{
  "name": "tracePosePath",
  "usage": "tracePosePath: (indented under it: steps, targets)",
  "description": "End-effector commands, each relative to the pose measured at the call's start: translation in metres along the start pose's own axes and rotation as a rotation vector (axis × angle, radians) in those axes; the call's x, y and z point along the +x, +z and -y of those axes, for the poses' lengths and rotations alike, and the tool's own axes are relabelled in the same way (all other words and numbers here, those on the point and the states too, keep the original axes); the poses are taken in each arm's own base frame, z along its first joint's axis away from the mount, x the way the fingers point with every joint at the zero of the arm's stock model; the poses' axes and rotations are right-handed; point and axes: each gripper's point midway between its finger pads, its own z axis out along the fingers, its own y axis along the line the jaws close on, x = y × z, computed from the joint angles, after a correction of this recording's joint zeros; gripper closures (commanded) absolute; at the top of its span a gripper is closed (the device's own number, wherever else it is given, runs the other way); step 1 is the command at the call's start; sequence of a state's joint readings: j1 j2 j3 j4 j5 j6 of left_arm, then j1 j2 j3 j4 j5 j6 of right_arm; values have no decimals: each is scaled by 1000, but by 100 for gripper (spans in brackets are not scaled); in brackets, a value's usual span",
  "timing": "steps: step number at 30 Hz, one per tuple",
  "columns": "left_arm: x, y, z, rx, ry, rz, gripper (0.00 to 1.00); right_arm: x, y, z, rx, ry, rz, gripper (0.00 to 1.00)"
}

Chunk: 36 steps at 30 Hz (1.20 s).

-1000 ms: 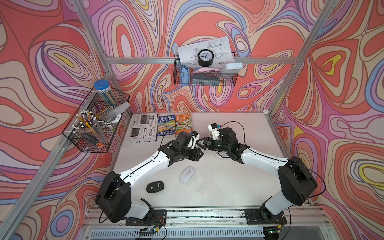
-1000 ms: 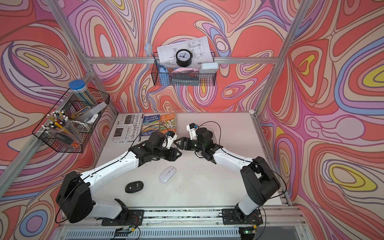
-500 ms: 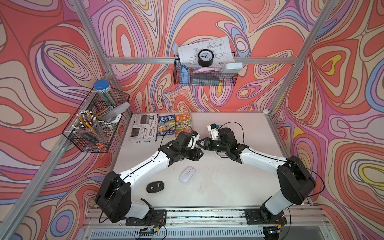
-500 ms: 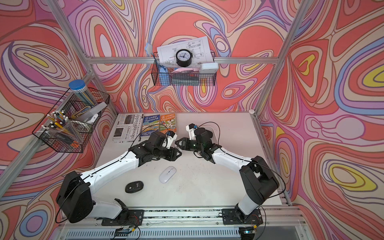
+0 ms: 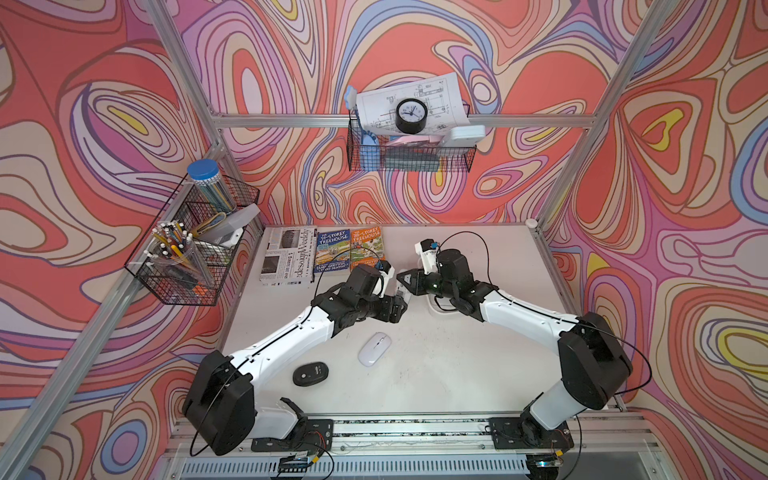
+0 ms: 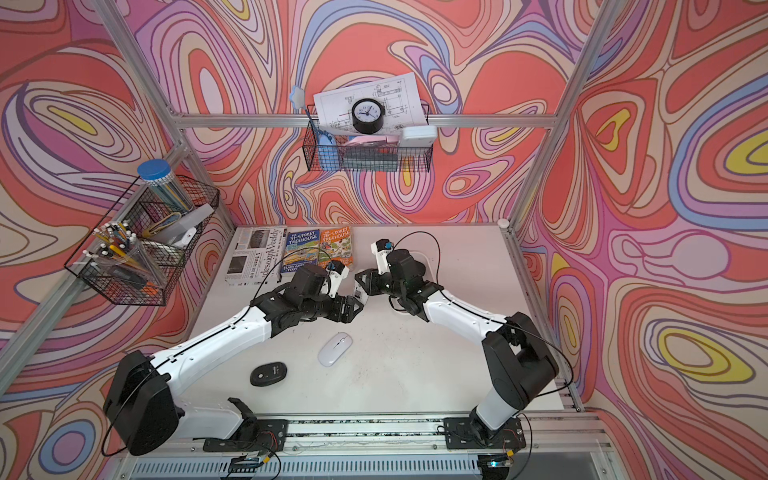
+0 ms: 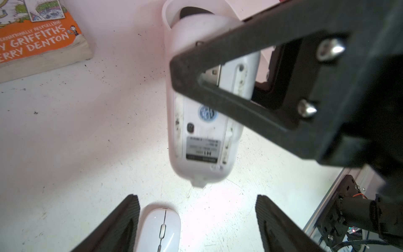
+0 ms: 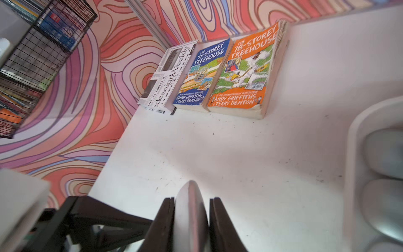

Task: Put the mouse in the storage box
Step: Pick up the mouse from the center of the board, then place the mouse in the storage box.

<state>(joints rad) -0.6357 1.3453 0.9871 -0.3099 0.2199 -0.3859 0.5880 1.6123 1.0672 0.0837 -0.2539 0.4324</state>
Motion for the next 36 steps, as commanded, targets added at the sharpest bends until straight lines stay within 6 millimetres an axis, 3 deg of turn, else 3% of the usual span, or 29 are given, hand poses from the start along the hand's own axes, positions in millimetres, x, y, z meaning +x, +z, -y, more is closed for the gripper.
tracePosePath:
  steps: [1, 8, 14, 29, 30, 36]
  targets:
    - [5, -8, -8, -39, -14, 16, 18, -26, -14, 28, 157, -194, 70, 85]
    - [23, -2, -20, -77, -35, -12, 18, -40, -37, 86, 366, -402, 133, 89]
    - [25, 0, -23, -90, -38, -15, 18, -37, -45, 128, 511, -533, 101, 90]
    - [34, 5, -29, -105, -49, -42, 18, -24, -30, 199, 734, -813, 26, 91]
    - [33, 5, -29, -103, -49, -43, 18, -16, -24, 209, 749, -826, -11, 91]
    - [33, 5, -29, -106, -46, -48, 18, -4, -16, 224, 775, -886, -51, 91]
